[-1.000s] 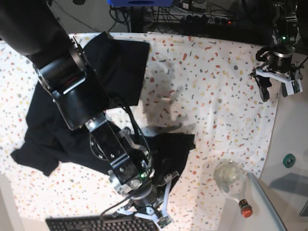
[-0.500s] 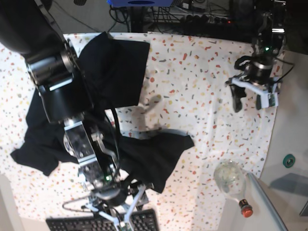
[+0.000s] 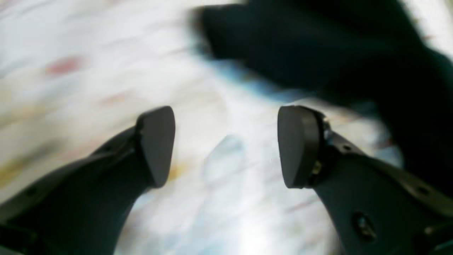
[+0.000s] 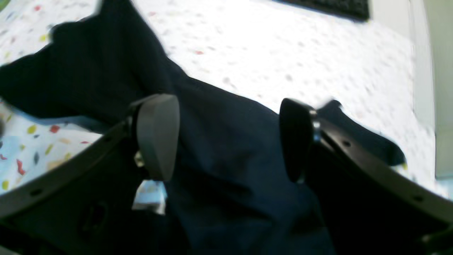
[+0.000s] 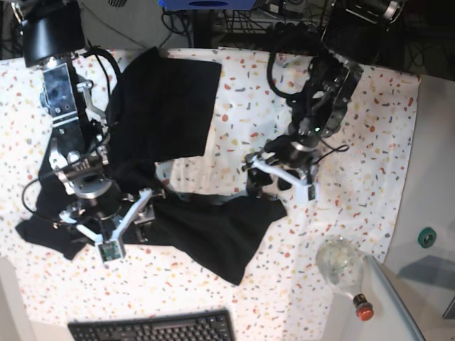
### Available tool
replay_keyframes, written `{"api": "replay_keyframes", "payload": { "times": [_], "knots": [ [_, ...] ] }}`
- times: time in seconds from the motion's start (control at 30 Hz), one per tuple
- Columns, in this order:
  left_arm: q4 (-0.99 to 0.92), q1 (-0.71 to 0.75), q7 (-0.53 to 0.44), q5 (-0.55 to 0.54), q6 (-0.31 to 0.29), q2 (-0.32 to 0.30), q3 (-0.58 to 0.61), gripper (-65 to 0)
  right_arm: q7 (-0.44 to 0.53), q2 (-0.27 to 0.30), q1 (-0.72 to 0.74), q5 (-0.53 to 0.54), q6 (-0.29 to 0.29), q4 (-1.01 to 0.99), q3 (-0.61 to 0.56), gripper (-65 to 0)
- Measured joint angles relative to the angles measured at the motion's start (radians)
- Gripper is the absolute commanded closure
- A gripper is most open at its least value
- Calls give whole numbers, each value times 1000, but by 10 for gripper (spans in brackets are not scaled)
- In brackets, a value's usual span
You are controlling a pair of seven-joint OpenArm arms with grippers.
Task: Layout the t-shirt on the table in an organized manner, then fold the t-shirt properly
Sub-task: 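Grasp the shirt with both grippers and stretch it apart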
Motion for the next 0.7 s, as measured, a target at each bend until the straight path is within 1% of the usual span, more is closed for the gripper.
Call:
{"api": "replay_keyframes", "payload": {
  "times": [0.07,0.1,0.13,0.2,0.3,0.4,0.63,0.67,0.7],
  "knots": [
    [-74,-52,-1,1,-3,44,-5,-431,13,2,-35,-2,1,33,64,-405],
    [-110,-74,2,2,2,55,-2,-431,14,2,-54,-2,0,44,93,-405],
    [-135,-87,5,2,11,60,0,-431,16,2,-71,-2,0,48,112,-405],
    [-174,-107,-5,1,5,71,-6,-431,6,4,-102,-1,0,49,137,-405],
    [-211,-140,-3,1,11,92,-12,-431,4,-2,-121,3,1,49,158,-405],
    [-206,-146,-1,2,8,97,-11,-431,11,2,-124,-2,0,49,178,-405],
    [-158,-145,-1,2,13,93,-12,-429,10,-1,-151,-1,0,50,175,-405],
    [-143,-142,-1,2,13,94,-12,-421,8,-1,-152,-1,0,50,175,-405],
    [-133,-140,-2,1,11,94,-12,-397,8,0,-153,-1,0,50,175,-405]
  ]
}}
